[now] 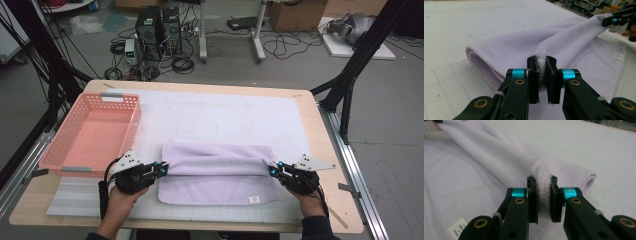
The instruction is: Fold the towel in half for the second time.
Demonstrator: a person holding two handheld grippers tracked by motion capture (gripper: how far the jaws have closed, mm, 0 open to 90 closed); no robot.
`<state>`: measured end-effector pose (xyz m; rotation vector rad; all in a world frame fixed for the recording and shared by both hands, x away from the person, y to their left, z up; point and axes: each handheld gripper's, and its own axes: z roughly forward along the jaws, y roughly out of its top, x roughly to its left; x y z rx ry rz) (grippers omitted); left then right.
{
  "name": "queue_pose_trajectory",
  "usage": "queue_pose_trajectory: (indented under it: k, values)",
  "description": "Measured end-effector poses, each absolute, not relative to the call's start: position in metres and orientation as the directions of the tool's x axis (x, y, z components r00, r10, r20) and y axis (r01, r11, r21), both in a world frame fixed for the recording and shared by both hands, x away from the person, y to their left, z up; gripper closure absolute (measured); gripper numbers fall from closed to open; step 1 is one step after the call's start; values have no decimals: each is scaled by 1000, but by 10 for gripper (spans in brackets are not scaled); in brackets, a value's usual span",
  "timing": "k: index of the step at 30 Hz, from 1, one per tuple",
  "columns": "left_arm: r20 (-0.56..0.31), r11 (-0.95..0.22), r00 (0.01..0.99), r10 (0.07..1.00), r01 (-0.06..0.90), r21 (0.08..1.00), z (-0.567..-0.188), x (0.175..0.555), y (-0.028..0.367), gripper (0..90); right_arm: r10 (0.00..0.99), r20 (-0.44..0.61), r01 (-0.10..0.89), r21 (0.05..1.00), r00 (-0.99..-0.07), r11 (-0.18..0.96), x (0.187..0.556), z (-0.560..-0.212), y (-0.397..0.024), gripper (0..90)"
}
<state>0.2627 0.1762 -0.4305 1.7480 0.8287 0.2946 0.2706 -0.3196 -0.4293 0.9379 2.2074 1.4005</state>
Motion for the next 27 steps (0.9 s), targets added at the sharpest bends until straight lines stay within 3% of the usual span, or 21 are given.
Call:
queue_pose_trajectory:
  k: [18,23,24,27]
  values:
    - [-195,-220,759,621,408,886,-438,230,183,814,654,58,364,866,-754,343,245,-435,-325,804]
    - [-194,-230,752,630,419,879,-439,225,187,806,654,89,412,838,-751,359,243,-437,-326,796]
    - [-199,-219,746,635,421,880,-437,225,188,783,650,94,413,837,-754,358,242,-437,-326,791]
    - [-237,-127,715,658,416,901,-427,227,193,552,636,120,420,840,-762,344,240,-433,-329,710]
